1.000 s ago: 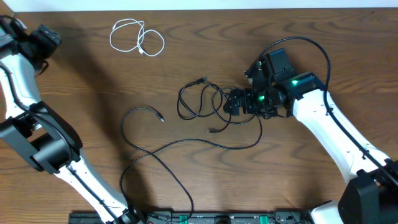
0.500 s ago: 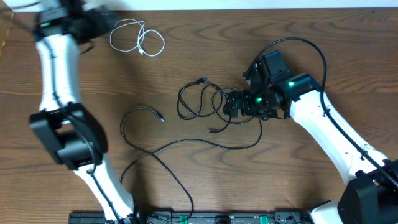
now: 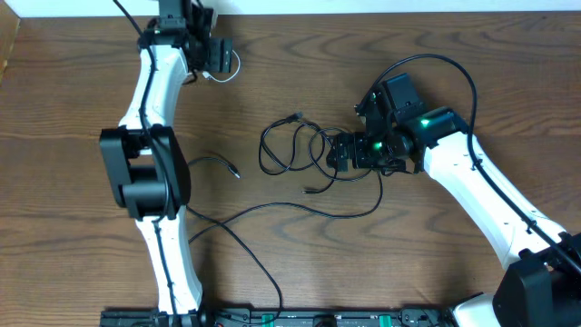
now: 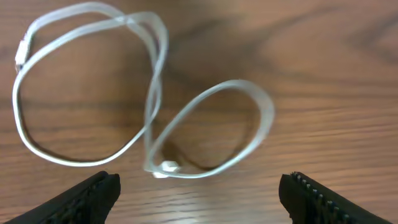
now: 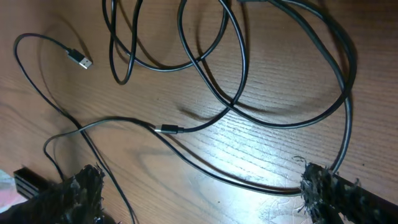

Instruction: Untangle cables

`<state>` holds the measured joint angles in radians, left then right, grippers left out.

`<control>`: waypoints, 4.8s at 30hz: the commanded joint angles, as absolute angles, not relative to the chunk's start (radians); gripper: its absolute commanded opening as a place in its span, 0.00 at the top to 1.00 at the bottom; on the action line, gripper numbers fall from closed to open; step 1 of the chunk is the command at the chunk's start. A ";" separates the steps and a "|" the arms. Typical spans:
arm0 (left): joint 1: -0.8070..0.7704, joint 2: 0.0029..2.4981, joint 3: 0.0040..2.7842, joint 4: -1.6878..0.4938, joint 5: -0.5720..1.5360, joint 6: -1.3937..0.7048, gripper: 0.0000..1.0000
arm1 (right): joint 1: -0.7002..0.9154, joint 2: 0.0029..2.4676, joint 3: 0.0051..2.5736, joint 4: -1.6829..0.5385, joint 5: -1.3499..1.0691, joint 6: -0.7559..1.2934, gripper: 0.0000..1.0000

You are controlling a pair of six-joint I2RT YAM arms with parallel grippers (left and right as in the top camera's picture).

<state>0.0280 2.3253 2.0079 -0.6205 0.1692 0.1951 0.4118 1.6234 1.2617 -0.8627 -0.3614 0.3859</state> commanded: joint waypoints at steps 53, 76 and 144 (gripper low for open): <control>0.244 2.045 2.014 -0.706 -0.237 -0.173 0.04 | 0.421 1.623 1.258 -0.941 -0.377 0.389 0.01; -0.071 1.830 1.863 -1.468 0.279 -0.268 0.03 | 0.319 1.621 1.263 -0.996 -0.466 0.411 0.01; -0.192 1.584 1.065 -1.048 0.224 -0.311 0.03 | 0.398 1.750 1.260 -0.637 -0.138 0.336 0.01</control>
